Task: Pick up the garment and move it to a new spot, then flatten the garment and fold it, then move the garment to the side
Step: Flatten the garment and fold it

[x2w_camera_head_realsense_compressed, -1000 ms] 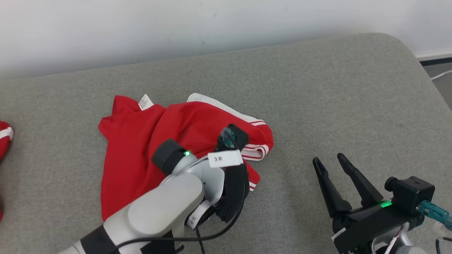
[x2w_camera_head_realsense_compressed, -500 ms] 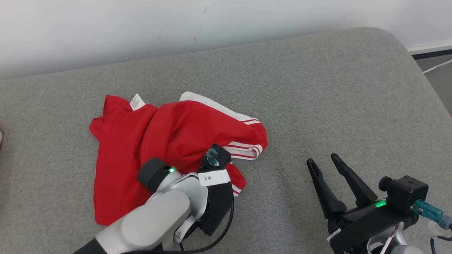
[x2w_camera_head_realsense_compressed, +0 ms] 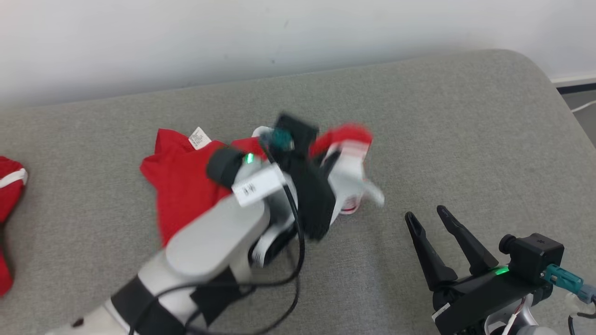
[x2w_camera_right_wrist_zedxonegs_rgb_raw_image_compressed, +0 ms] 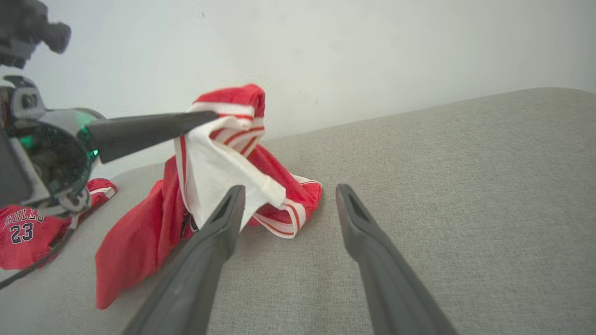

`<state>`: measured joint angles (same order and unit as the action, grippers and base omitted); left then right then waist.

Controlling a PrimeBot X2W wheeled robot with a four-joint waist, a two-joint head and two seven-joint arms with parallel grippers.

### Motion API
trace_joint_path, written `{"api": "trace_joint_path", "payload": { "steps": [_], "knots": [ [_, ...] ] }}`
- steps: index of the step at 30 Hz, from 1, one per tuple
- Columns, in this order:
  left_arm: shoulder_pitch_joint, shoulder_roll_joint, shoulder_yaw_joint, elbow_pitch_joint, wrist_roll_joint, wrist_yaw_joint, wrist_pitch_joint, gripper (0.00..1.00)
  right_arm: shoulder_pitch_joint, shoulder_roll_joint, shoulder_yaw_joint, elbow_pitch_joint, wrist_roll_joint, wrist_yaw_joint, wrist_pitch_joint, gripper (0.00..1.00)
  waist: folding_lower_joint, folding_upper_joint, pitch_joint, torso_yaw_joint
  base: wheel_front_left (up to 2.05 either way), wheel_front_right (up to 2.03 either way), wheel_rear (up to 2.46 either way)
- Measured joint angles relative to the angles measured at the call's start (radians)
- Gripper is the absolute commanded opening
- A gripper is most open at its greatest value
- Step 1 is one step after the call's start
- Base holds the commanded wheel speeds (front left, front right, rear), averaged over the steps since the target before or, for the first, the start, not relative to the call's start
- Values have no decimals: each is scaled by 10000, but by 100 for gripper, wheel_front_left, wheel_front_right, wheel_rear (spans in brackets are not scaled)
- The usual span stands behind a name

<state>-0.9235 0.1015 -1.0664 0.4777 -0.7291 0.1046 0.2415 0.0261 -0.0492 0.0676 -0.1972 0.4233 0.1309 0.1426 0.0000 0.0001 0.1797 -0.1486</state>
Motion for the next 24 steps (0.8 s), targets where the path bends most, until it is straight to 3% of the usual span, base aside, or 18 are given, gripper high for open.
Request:
{"api": "trace_joint_path", "payload": {
  "steps": [7,12,19,24],
  "knots": [
    [-1513,-410,836,-500,-309,-336,-1298,0,54,0,140,102,2,0,71,100,0,0,-327,122,0,0,0],
    [-2605,-466,1444,-771,-598,-328,-2274,0,135,2,343,219,19,0,69,100,-1,-1,-622,30,0,0,0],
    [-3570,-516,1979,-984,-1584,201,-3375,0,276,0,418,263,77,0,-2,100,-2,-2,-847,-283,0,0,0],
    [-2964,-499,1829,-219,-2098,408,-3212,0,263,0,278,186,125,0,-107,100,-2,-2,-678,-241,0,0,0]
  ]
}}
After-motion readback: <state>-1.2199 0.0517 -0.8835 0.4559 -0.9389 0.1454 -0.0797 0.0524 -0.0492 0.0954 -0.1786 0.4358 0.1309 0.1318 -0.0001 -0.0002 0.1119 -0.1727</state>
